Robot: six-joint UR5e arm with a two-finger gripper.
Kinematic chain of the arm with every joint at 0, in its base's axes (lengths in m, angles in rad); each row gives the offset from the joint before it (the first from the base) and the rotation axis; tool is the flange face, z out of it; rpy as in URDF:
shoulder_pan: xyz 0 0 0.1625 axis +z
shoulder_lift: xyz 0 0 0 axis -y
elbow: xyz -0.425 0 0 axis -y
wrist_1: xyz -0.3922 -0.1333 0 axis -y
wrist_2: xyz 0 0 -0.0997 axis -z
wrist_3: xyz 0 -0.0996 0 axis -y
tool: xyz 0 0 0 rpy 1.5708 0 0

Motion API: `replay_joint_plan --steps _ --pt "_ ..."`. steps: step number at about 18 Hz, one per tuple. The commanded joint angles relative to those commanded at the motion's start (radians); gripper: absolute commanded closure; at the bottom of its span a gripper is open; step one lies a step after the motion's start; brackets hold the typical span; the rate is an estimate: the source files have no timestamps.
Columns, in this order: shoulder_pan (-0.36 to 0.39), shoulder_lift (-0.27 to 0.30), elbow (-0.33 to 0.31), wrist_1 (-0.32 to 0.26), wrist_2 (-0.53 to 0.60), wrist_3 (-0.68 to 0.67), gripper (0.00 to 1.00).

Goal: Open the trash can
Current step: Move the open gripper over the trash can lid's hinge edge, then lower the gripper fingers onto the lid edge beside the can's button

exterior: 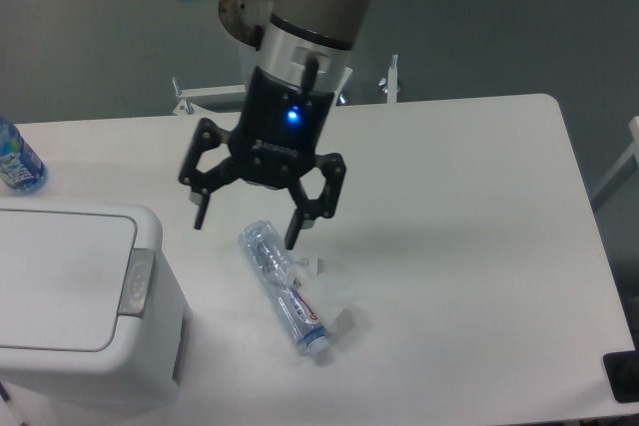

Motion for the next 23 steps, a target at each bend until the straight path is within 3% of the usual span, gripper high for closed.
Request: replay_joint_plan --steps 7,10,14,19,23 --pt "-0.103 0.006 -0.034 0.014 0.005 -0.008 0.00" --pt "-0.104 -0.001 -0.061 0.063 0.008 0.001 0.00" --pt "-0.103 -0.040 -0.022 0.086 0.011 0.001 0.00" --pt "-0.104 -0.086 -0.006 0.087 0.227 0.001 0.00" --pt "-0.104 -0.094 -0.006 0.097 0.235 0.000 0.00"
